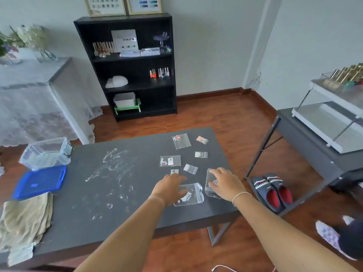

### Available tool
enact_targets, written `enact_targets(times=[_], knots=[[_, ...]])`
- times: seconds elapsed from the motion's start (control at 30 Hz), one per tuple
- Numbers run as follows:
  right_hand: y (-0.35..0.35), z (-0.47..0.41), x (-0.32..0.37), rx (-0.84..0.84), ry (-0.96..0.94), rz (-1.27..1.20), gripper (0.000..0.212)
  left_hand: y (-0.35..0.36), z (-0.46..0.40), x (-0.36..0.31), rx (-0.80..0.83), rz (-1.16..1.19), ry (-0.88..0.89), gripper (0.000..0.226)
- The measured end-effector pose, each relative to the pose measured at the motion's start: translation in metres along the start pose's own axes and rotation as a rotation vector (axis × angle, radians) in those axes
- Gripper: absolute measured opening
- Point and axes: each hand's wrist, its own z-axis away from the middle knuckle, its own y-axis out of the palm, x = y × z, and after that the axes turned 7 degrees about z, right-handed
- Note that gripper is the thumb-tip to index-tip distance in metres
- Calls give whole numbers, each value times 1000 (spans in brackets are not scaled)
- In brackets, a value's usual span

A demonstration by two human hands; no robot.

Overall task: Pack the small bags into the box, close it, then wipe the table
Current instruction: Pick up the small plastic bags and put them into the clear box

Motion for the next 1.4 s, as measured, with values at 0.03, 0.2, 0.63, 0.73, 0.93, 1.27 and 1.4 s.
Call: enact_targets(times=[0.03, 0.2, 0.63, 0.73, 0.93, 1.27, 1.4], knots=[[3, -1, -3, 27, 10, -12, 46, 5, -1, -2, 29, -33, -6, 48], [19, -13, -14, 105, 40, -43, 58, 29, -11, 2, 131, -156, -35, 49], [14, -41, -20, 249, 162, -307, 30, 15, -17, 21, 63, 3, -186, 36], [5, -46, -18, 178, 82, -462, 37, 0, -20, 25, 67, 76, -178, 29], [-11, -65, 12, 271, -147, -360, 73, -17, -34, 32, 86, 13, -146, 32], [11, -84, 38, 160, -167, -215, 76, -13, -59, 41, 133, -150, -44, 57], [19, -87, 37, 157, -25, -167, 79, -9, -62, 48, 169, -182, -41, 63]])
